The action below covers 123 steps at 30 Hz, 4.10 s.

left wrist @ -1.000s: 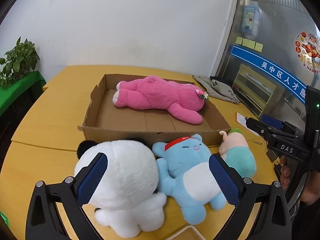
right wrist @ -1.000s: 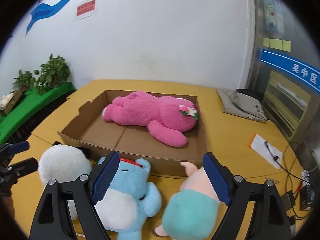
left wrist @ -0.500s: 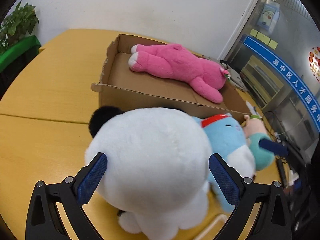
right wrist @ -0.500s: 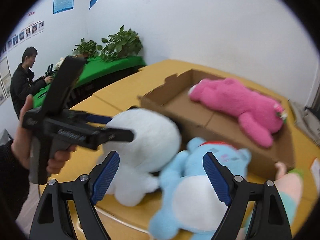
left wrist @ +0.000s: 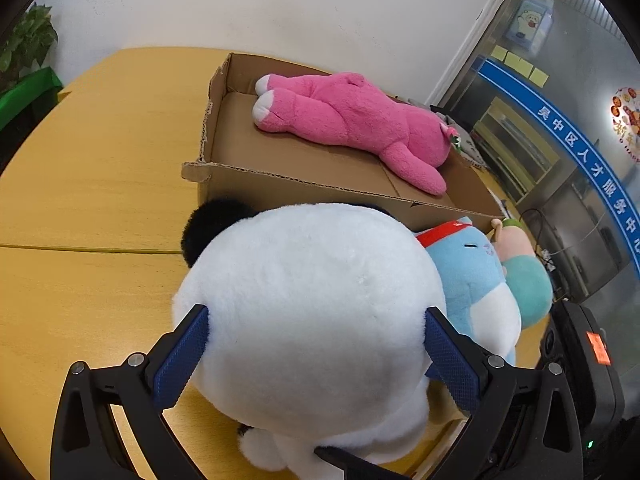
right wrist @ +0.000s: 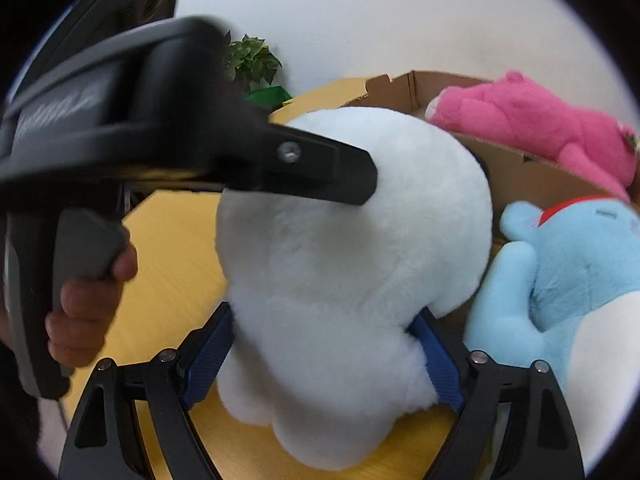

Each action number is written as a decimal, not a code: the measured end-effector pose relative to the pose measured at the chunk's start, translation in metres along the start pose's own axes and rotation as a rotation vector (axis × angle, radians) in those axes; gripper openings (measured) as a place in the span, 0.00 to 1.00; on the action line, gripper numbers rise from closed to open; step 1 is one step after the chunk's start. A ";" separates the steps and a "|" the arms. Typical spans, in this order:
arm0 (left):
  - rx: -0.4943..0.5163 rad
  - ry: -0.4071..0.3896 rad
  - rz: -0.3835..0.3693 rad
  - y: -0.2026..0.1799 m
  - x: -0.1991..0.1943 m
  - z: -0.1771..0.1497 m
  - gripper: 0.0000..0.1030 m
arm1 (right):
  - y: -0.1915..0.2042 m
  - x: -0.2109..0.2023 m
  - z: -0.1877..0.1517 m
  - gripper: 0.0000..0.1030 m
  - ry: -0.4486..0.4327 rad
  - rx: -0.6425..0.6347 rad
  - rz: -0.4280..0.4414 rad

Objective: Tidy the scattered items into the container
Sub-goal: 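Close both grippers on the white panda plush, then lift the panda into the box beside the pink bear and open both grippers, then withdraw both grippers toward the blue cat plush, then move both grippers down around the blue cat plush with red headband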

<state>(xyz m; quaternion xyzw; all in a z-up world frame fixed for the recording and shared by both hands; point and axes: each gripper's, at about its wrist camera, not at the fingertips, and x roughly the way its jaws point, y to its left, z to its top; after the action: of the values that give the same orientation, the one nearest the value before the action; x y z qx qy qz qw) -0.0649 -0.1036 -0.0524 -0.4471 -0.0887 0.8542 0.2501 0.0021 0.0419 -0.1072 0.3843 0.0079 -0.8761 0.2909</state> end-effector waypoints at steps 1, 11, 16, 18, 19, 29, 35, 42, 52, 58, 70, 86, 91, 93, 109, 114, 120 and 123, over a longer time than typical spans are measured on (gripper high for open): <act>0.016 0.004 -0.003 -0.002 0.002 0.000 1.00 | -0.001 0.001 0.001 0.83 0.000 0.002 0.004; 0.054 -0.033 -0.060 -0.018 -0.023 0.008 0.78 | -0.011 -0.028 0.003 0.56 -0.036 0.059 0.075; 0.140 -0.144 -0.059 -0.048 -0.060 0.048 0.78 | -0.010 -0.068 0.032 0.56 -0.153 0.065 0.113; 0.185 -0.192 -0.068 -0.059 -0.073 0.074 0.78 | -0.010 -0.082 0.049 0.56 -0.205 0.046 0.095; 0.207 -0.210 -0.071 -0.063 -0.077 0.087 0.78 | -0.011 -0.089 0.059 0.56 -0.235 0.029 0.085; 0.304 -0.204 -0.041 -0.046 -0.018 0.218 0.78 | -0.062 -0.067 0.169 0.56 -0.303 0.112 -0.005; 0.162 0.023 0.010 0.022 0.089 0.213 0.78 | -0.099 0.027 0.156 0.56 -0.075 0.336 0.003; 0.110 0.052 0.056 0.047 0.098 0.181 0.80 | -0.085 0.070 0.133 0.60 0.071 0.374 -0.005; 0.075 0.048 0.106 0.045 0.098 0.171 0.90 | -0.108 0.012 0.133 0.76 0.056 0.340 0.020; 0.087 0.016 0.140 0.036 0.096 0.162 0.91 | -0.197 -0.079 0.131 0.79 0.004 0.205 -0.224; 0.101 0.009 0.184 0.022 0.093 0.146 0.98 | -0.273 -0.054 0.067 0.78 0.319 0.264 -0.412; 0.117 -0.130 0.144 -0.052 -0.003 0.093 1.00 | -0.186 -0.113 0.077 0.83 0.002 0.170 -0.438; 0.141 -0.220 0.144 -0.104 -0.035 0.072 1.00 | -0.173 -0.140 0.084 0.84 -0.101 0.168 -0.454; 0.121 -0.242 0.109 -0.115 -0.041 0.067 1.00 | -0.171 -0.149 0.085 0.84 -0.121 0.167 -0.460; 0.089 -0.198 0.025 -0.143 -0.033 0.052 1.00 | -0.179 -0.168 0.074 0.84 -0.127 0.160 -0.496; 0.086 -0.189 0.016 -0.144 -0.032 0.050 1.00 | -0.178 -0.168 0.070 0.84 -0.118 0.158 -0.492; 0.074 -0.181 0.003 -0.142 -0.031 0.045 1.00 | -0.173 -0.168 0.065 0.84 -0.105 0.155 -0.482; 0.082 -0.181 0.005 -0.143 -0.031 0.042 1.00 | -0.171 -0.168 0.064 0.84 -0.104 0.155 -0.480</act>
<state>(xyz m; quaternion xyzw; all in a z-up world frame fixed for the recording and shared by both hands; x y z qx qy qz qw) -0.0346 0.0062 0.0482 -0.3578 -0.0748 0.8946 0.2572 -0.0388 0.2539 0.0157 0.3471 0.0166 -0.9366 0.0443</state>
